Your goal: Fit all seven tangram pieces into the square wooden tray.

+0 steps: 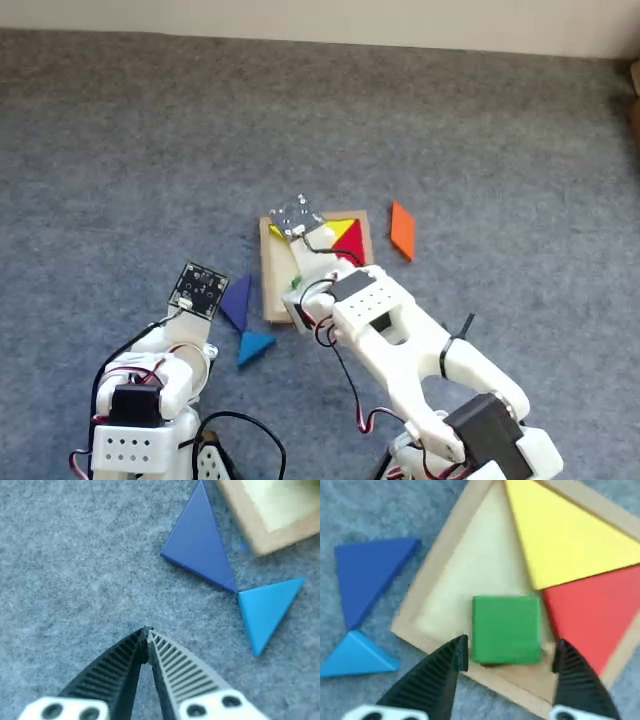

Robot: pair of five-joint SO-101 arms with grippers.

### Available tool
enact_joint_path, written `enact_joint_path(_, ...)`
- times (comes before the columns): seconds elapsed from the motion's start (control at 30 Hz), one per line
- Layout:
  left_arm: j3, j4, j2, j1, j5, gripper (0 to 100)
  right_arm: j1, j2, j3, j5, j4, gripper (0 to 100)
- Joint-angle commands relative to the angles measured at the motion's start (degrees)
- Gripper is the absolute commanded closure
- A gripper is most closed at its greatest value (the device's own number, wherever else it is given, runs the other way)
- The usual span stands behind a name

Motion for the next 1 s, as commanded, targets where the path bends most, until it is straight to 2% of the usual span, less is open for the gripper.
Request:
enact_joint_path(0.0, 1.10, 0.26, -2.86, -0.48, -0.70, 99, 0.84, -0.57, -2.07, 0.18, 0.40, 69.0)
enact_joint_path(0.17, 1.10, 0.26, -2.86, -0.48, -0.70, 99, 0.84, -0.66, -2.33, 0.26, 0.40, 74.3)
enact_joint_path(0.5, 1.10, 0.26, -2.86, -0.48, -0.70, 99, 0.92, -12.26, -1.89, 0.00, 0.04, 97.8)
enact_joint_path(0.8, 1.10, 0.26, -2.86, -0.48, -0.70, 99, 0.84, -12.44, -1.63, -0.09, 0.04, 98.9)
enact_joint_path(0.97, 1.10, 0.26, -2.86, -0.48, -0.70, 99, 0.84, -5.58, -1.71, -0.09, 0.04, 99.1)
